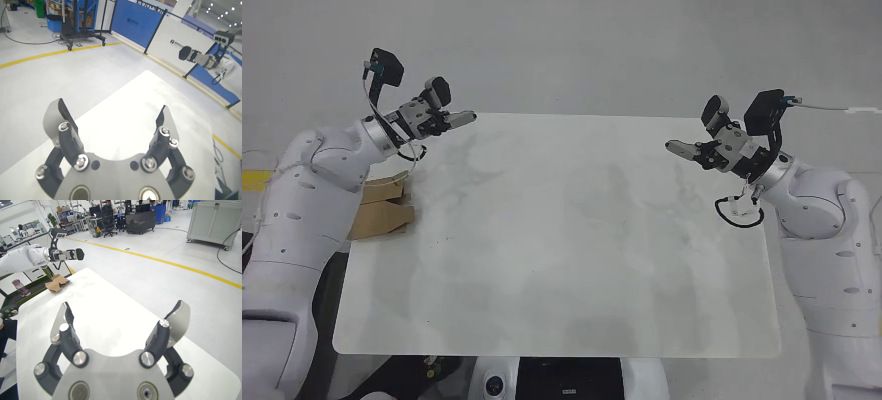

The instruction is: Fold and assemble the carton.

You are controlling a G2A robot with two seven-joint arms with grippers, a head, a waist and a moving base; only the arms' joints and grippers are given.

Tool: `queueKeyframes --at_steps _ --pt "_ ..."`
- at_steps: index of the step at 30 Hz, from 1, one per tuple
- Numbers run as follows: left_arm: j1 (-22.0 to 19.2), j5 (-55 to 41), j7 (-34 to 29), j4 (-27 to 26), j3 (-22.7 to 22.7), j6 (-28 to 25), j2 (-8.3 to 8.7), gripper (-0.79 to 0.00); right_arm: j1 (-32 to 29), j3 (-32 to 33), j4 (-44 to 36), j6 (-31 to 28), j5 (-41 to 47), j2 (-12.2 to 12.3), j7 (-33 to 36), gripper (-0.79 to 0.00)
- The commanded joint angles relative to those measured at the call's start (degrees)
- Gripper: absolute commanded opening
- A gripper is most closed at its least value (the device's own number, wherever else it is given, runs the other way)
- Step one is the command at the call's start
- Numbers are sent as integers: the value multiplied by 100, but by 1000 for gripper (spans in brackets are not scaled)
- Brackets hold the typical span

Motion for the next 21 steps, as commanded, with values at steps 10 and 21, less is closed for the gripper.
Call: queueKeyframes --at_steps 10,21 --pt "92 -2805 -2541 544 -808 173 379 0 0 0 0 0 0 0 0 0" --pt "59 -3827 -3333 1541 -1434 357 609 0 0 0 0 0 0 0 0 0"
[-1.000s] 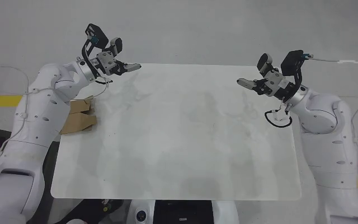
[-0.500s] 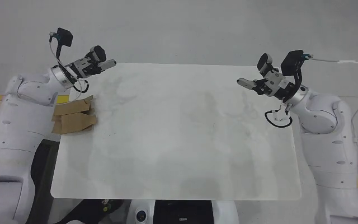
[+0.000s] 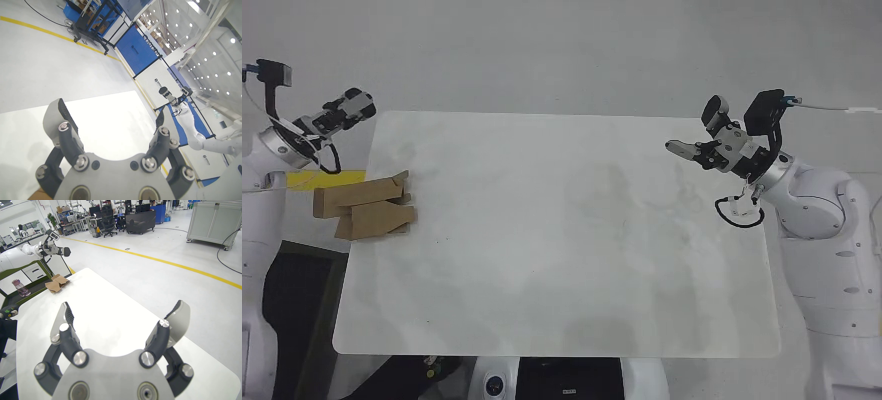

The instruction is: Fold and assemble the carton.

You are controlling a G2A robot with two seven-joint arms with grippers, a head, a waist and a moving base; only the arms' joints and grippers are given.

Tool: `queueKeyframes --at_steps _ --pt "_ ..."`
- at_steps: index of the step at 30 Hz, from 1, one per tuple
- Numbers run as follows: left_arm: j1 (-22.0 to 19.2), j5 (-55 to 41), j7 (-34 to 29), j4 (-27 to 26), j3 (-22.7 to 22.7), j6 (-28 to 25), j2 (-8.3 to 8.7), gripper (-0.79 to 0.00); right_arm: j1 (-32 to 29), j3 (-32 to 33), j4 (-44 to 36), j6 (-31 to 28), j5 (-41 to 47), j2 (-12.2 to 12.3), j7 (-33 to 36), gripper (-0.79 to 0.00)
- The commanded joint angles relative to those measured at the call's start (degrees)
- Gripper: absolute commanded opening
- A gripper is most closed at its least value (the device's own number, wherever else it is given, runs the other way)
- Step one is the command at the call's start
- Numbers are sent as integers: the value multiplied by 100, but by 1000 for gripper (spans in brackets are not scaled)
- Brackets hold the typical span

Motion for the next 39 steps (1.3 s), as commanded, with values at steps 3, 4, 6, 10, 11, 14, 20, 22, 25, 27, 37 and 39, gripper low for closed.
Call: queueKeyframes --at_steps 3,4,6,10,11,14,20,22,25,27,37,39 --pt "-53 77 82 421 -179 -30 75 0 0 0 0 0 0 0 0 0" --pt "-63 115 115 516 -216 -20 93 0 0 0 0 0 0 0 0 0" --pt "-84 163 173 700 -291 12 130 0 0 0 0 0 0 0 0 0" --pt "-155 408 302 1019 -426 129 222 0 0 0 0 0 0 0 0 0" --pt "-167 406 298 1079 -462 157 241 0 0 0 0 0 0 0 0 0" --pt "-209 713 454 1259 -542 228 324 0 0 0 0 0 0 0 0 0" --pt "-266 1461 988 1522 -608 552 464 0 0 0 0 0 0 0 0 0" --pt "-275 1661 1144 1592 -613 680 498 0 0 0 0 0 0 0 0 0" --pt "-274 1882 1319 1706 -621 864 540 0 0 0 0 0 0 0 0 0" --pt "-275 2064 1405 1794 -617 1003 574 0 0 0 0 0 0 0 0 0" --pt "-210 2844 1900 2094 -483 1680 647 0 0 0 0 0 0 0 0 0" --pt "-180 2982 2019 2122 -447 1820 650 0 0 0 0 0 0 0 0 0"
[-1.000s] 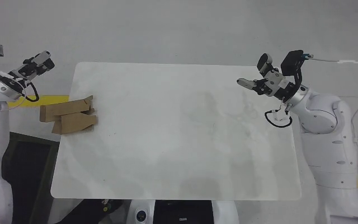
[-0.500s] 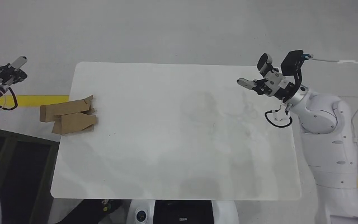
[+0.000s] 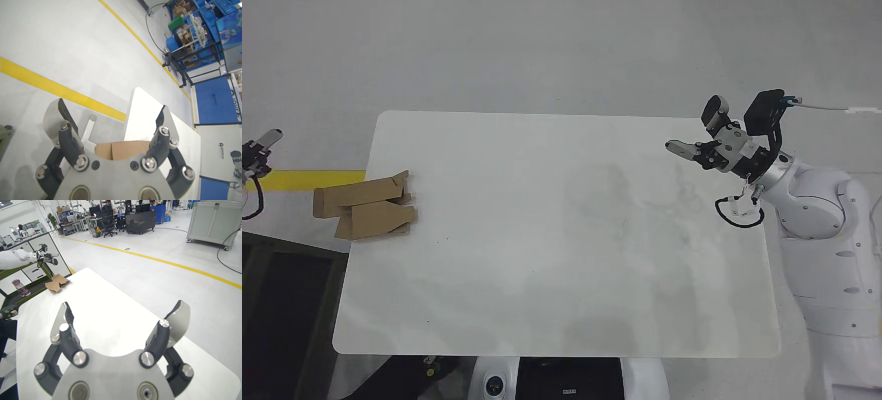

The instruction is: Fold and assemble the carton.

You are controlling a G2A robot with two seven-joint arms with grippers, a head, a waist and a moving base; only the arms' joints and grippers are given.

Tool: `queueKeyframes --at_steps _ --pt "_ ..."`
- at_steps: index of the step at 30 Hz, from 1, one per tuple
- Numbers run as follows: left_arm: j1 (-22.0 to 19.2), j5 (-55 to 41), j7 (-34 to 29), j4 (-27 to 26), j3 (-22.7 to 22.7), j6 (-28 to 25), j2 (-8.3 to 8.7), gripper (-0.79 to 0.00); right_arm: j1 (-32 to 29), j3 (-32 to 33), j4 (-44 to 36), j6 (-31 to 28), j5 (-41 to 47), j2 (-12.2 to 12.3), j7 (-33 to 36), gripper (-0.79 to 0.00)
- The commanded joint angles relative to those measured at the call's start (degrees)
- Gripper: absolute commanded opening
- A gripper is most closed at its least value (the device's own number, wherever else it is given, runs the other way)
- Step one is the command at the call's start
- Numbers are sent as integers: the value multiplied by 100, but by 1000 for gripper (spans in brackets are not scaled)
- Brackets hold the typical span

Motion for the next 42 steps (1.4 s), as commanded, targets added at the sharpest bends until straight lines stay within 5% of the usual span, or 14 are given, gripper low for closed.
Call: queueKeyframes --at_steps 1,6,27,29,33,34,42 --pt "36 151 81 10 51 140 -3 0 0 0 0 0 0 0 0 0" --pt "131 546 83 -18 223 410 -25 0 0 0 0 0 0 0 0 0" --pt "306 -411 -1616 424 326 -174 -297 0 0 0 0 0 0 0 0 0" --pt "303 -492 -1707 473 304 -187 -298 -397 0 0 0 0 0 0 0 0" --pt "303 -663 -1913 511 267 -232 -309 -739 0 0 0 0 0 0 0 0" --pt "303 -681 -1942 507 266 -241 -312 -785 0 0 0 0 0 0 0 0" --pt "289 -1154 -2391 447 152 -497 -336 -785 0 0 0 0 0 0 0 0"
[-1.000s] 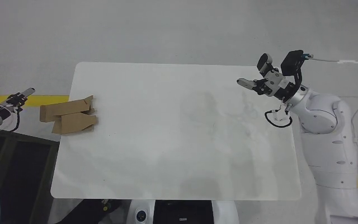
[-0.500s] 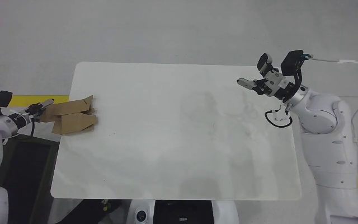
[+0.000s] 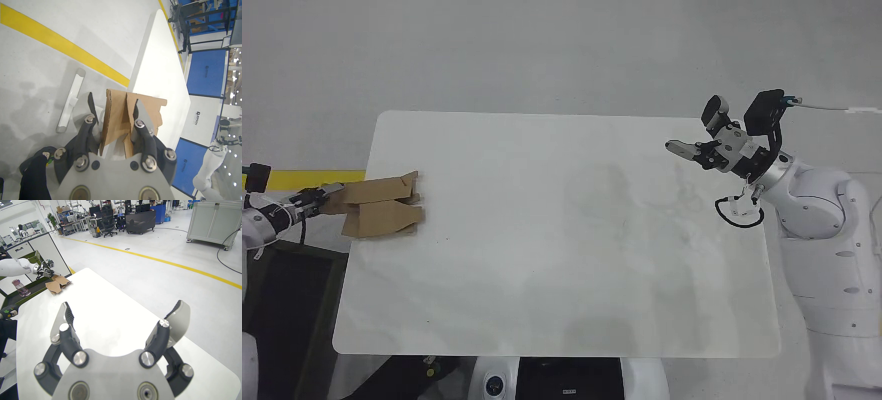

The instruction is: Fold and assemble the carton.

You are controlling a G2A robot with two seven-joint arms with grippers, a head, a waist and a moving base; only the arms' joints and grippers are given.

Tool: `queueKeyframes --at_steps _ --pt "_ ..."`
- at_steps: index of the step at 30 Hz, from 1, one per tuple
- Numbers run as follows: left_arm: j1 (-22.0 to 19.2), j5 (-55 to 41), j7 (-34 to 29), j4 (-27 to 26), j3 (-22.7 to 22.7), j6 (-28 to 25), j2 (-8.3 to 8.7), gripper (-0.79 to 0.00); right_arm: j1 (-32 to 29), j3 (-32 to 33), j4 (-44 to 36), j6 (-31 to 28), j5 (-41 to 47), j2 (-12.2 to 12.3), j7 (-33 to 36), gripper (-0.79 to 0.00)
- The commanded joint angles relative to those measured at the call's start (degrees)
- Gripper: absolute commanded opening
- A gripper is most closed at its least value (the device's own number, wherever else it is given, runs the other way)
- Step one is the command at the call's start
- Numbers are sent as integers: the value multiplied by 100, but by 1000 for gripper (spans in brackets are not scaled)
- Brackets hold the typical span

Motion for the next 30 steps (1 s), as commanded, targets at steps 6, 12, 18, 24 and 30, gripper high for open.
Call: queueKeyframes --at_steps 6,12,18,24,30 --pt "3 -766 -657 -243 -176 -420 -37 -785 0 0 0 0 0 0 0 0" --pt "124 -1297 -689 -1050 -173 -428 -54 -785 0 0 0 0 0 0 0 0" --pt "247 -1943 -675 -1919 -191 -442 -12 -785 0 0 0 0 0 0 0 0" --pt "135 -2510 -700 -2543 -29 -417 -79 -785 0 0 0 0 0 0 0 0" --pt "-172 -2422 -568 -2972 557 -537 -300 -785 0 0 0 0 0 0 0 0"
